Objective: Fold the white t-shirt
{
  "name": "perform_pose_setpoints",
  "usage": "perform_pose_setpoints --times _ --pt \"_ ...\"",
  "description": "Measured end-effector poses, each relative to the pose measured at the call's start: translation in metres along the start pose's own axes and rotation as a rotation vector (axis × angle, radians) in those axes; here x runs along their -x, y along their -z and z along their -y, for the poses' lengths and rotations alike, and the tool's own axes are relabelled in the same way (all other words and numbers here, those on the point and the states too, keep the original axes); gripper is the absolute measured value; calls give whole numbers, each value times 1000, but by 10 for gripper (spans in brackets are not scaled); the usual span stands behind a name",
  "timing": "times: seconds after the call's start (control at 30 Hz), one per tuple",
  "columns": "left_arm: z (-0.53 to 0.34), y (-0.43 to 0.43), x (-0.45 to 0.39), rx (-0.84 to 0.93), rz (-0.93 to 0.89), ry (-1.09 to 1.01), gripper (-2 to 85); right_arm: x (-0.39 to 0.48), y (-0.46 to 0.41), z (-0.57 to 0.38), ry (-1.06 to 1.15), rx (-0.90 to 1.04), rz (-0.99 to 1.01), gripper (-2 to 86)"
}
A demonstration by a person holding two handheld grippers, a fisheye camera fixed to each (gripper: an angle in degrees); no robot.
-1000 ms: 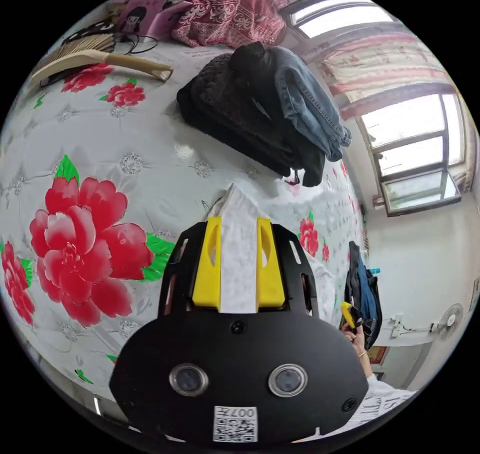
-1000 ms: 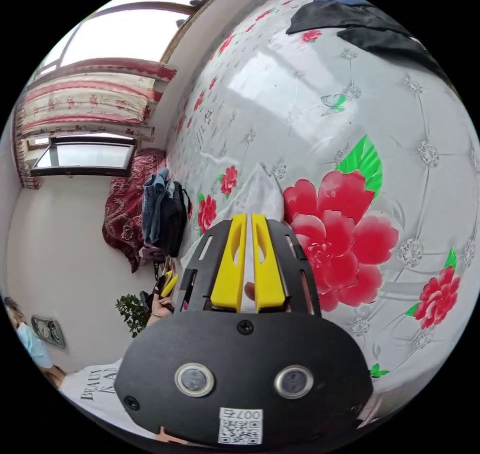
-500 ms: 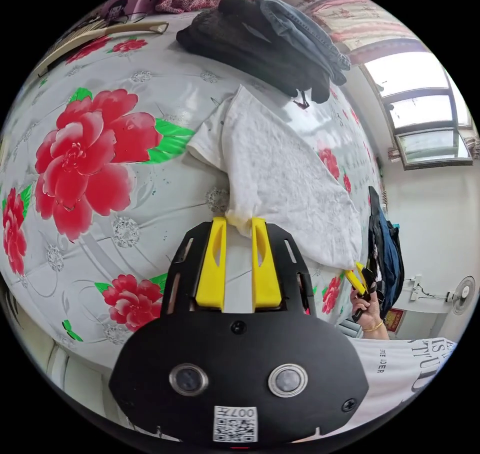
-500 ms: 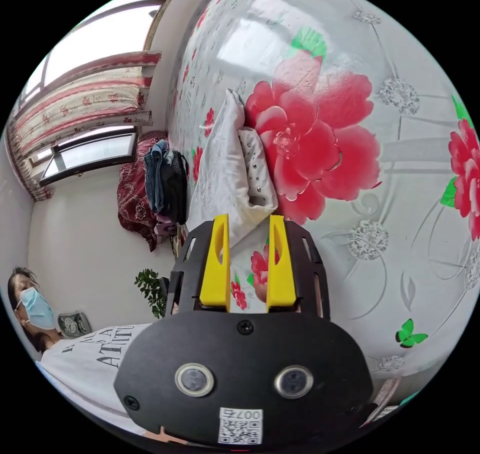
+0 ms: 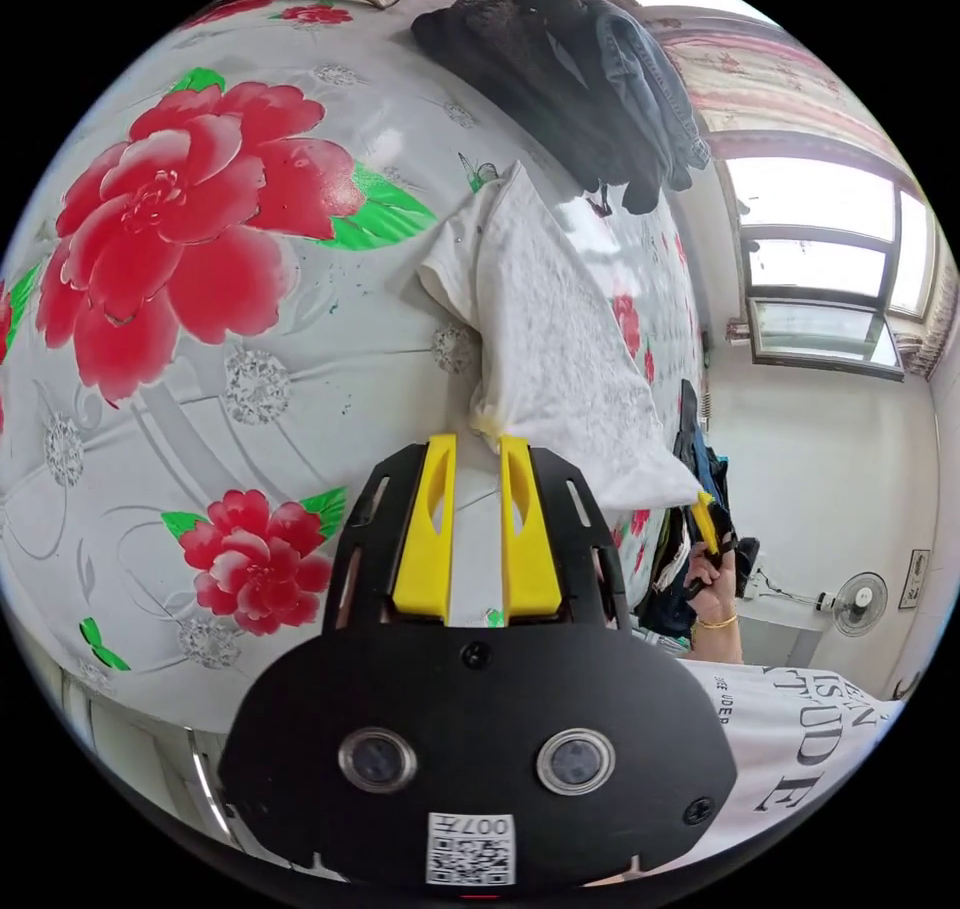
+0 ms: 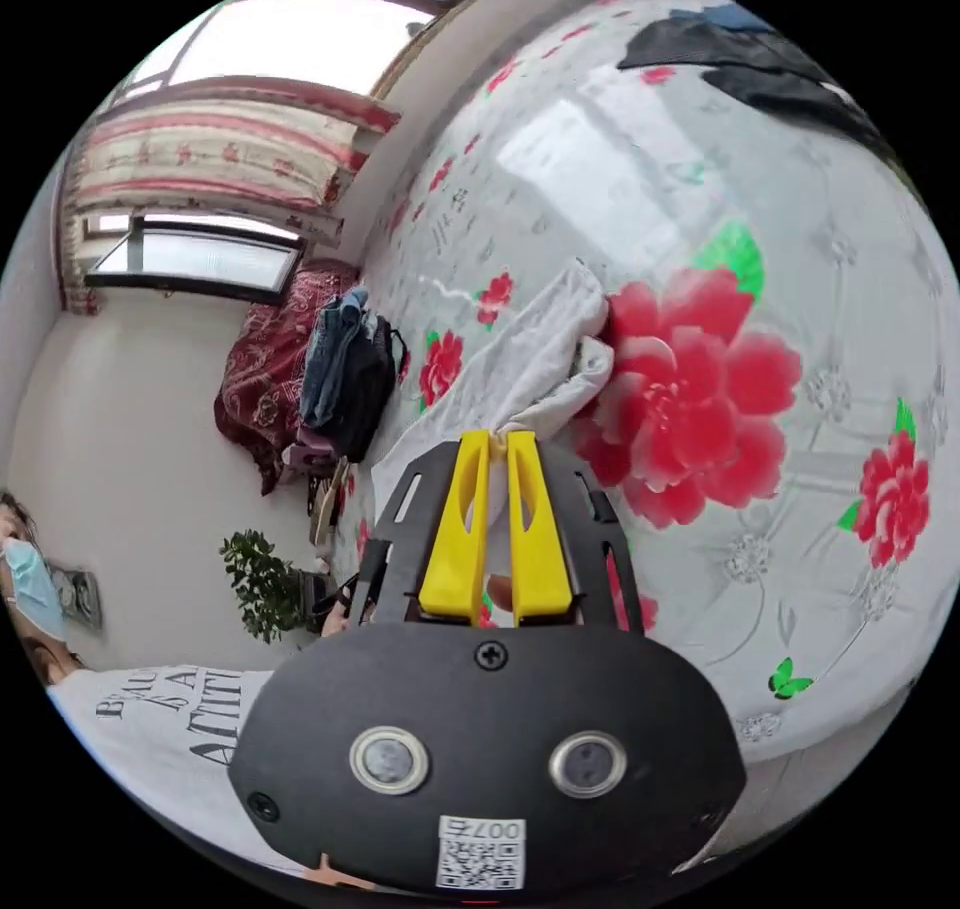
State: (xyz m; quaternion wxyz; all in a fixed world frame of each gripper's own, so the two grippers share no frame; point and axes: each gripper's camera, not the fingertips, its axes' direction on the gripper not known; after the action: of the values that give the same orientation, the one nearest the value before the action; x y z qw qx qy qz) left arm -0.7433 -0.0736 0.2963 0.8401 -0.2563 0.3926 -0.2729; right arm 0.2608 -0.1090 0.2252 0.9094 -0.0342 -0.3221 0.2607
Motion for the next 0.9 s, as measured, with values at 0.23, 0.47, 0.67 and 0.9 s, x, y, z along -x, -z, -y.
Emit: perform_pose_setpoints --times 0.23,0.47,0.67,0.9 --pt "-18 31 36 -59 -77 13 79 218 -134 -17 784 351 27 11" --pt "-35 30 72 -65 -174 62 95 193 -330 -114 663 717 19 36" --pt "-34 21 79 -58 -265 9 129 135 -282 -95 548 550 -9 56" --pt "-15 -20 49 -13 -301 -106 161 13 -232 -56 112 401 -3 74"
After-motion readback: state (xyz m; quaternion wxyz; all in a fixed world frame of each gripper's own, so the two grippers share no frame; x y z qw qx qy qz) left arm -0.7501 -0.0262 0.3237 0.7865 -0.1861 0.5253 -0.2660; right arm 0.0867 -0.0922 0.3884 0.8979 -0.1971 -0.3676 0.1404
